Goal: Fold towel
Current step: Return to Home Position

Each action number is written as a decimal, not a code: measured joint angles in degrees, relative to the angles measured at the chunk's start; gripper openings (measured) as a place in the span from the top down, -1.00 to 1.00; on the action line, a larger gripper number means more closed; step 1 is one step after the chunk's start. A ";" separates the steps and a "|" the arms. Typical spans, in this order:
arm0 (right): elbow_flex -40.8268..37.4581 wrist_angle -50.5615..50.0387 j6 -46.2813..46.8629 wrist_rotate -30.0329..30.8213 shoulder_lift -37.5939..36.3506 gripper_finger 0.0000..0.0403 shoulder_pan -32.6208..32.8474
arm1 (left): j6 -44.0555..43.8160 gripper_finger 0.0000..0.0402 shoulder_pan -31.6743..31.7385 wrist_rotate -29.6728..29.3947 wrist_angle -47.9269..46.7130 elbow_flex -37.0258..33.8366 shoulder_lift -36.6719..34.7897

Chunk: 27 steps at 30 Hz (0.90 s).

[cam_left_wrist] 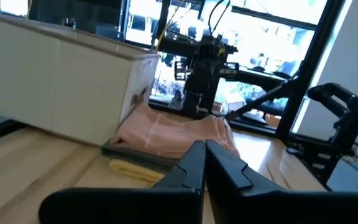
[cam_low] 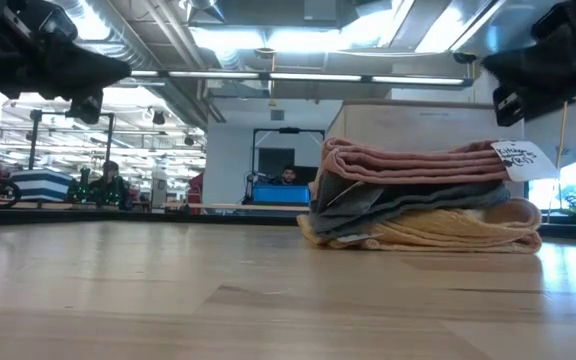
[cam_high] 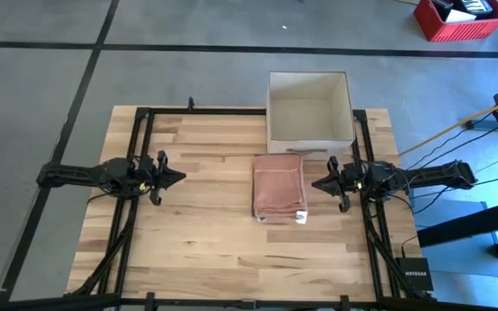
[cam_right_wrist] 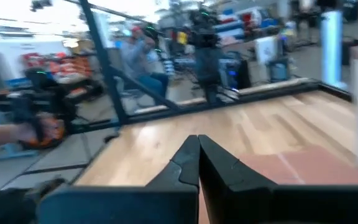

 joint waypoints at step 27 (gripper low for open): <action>0.20 -15.70 -1.69 0.34 -11.57 0.96 -0.02 | 1.16 0.99 0.02 0.00 -1.16 0.00 0.27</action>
